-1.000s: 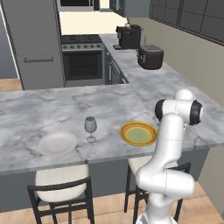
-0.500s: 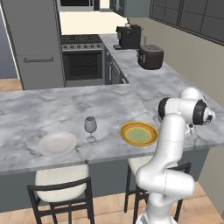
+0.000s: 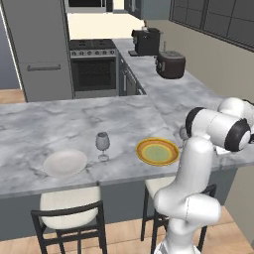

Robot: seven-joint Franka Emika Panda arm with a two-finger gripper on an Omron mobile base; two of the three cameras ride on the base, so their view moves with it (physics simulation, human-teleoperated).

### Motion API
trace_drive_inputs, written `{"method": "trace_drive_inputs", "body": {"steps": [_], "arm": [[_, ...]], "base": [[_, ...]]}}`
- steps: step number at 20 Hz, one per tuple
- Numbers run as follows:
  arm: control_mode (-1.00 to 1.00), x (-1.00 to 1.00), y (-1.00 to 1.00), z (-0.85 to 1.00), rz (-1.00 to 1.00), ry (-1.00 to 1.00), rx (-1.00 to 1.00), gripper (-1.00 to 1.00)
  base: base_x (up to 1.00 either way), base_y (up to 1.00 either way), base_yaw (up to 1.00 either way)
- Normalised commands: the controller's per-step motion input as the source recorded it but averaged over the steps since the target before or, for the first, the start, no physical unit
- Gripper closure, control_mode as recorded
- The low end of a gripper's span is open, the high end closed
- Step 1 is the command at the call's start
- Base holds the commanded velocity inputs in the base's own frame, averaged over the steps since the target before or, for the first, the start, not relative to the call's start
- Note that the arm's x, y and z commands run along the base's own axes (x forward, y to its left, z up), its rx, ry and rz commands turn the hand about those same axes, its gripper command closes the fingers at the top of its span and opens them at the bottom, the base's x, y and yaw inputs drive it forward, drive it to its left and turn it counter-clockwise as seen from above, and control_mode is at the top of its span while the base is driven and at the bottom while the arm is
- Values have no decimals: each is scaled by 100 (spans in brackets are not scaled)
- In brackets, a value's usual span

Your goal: Retrieve the wine glasses from the counter and place one next to each plate.

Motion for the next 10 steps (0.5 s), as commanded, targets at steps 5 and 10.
{"method": "trace_drive_inputs", "body": {"steps": [5,10], "arm": [[-100,-68,30,100,9,-23,1,-100],[-100,-67,87,100,3,-23,0,-100]], "base": [[0,0,0],[0,0,0]]}}
